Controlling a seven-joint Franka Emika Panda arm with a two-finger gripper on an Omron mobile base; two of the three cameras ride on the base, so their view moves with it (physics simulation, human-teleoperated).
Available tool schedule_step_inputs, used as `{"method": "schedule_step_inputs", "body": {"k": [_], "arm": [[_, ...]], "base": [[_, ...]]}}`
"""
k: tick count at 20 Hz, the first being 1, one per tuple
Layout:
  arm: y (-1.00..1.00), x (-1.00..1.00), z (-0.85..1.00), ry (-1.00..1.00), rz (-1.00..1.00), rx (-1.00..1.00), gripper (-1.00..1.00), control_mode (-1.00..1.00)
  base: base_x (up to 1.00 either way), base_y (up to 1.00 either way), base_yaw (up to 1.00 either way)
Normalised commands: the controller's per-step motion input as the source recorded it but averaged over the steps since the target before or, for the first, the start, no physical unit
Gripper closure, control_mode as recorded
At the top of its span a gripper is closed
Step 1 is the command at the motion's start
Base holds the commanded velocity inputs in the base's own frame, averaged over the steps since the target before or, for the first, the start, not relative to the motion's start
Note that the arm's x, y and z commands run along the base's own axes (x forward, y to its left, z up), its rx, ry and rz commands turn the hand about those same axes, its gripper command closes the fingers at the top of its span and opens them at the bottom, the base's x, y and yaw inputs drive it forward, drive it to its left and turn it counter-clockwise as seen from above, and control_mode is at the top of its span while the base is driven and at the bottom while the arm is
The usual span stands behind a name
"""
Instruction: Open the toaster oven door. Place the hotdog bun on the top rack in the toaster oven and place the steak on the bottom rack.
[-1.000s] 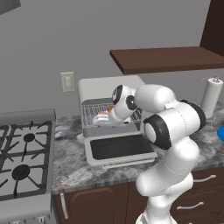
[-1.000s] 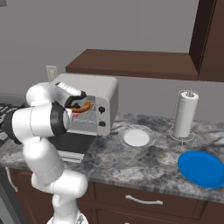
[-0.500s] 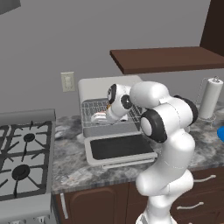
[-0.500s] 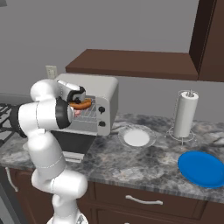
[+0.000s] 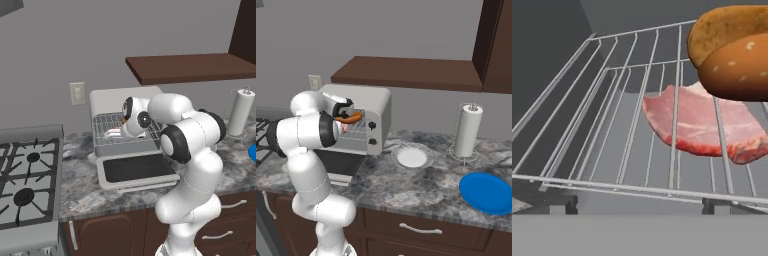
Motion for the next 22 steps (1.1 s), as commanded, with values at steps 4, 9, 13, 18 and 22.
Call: {"method": "schedule_step_inputs", "body": {"k": [4,9,13,18,22], "arm": [[0.19,0.39,0.14,0.03,0.01,-0.10,-1.00,-1.00],[0.18,-0.02,0.39,0.04,0.02,-0.10,-1.00,-1.00],[0.13,-0.32,0.61,0.06,0.03,-0.07,-1.00,-1.00],[0.10,-0.52,0.45,0.11,0.02,-0.04,-1.00,-1.00],[0.01,-0.61,0.38,0.10,0.04,-0.06,-1.00,-1.00]], "base": [[0.00,0.00,0.00],[0.00,0.00,0.00],[0.00,0.00,0.00],[0.00,0.00,0.00],[0.00,0.00,0.00]]}}
